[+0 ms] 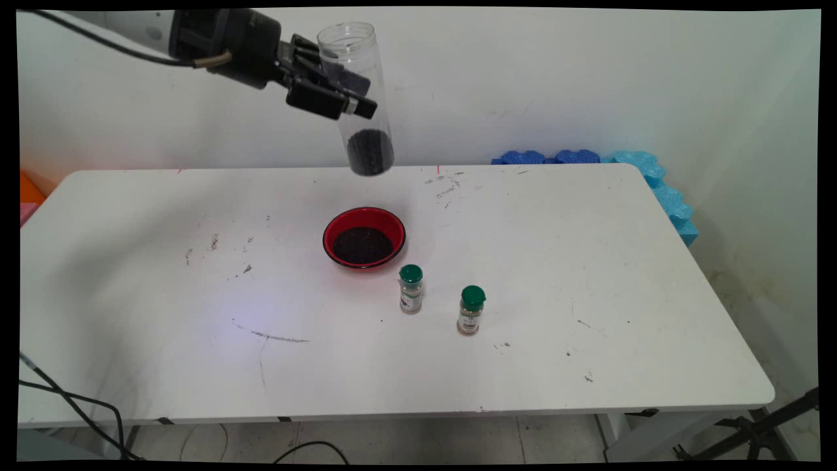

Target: Place the picked object on the table

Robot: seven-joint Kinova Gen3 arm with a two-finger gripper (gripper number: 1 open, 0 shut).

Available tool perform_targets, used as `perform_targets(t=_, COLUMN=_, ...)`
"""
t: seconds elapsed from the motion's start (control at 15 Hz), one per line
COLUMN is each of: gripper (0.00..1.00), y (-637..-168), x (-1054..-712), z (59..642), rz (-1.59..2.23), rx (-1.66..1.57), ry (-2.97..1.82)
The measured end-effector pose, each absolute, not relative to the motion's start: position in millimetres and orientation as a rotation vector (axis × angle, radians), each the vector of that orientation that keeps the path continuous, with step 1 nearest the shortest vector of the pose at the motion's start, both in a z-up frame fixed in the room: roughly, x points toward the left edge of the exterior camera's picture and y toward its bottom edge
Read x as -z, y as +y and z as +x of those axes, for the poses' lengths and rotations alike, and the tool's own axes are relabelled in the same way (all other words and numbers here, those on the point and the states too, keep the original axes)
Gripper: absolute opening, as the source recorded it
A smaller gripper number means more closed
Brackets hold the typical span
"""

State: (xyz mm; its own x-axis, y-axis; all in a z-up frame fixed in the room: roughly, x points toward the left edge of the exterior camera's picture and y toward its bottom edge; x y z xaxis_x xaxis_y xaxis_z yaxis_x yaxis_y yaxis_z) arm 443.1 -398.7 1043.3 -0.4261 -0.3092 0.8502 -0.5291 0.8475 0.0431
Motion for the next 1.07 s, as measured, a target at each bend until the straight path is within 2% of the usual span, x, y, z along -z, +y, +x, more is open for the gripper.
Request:
perform_targets(t=0.4, gripper=0.00, y=-362, x=-1027, z=428, rz=0.595, rx=-0.214, ry=-2.070)
perform_targets(t=1.07, gripper=0.00, y=-309, x=-949, z=403, rz=0.611, rx=-0.109, ry=-2.107)
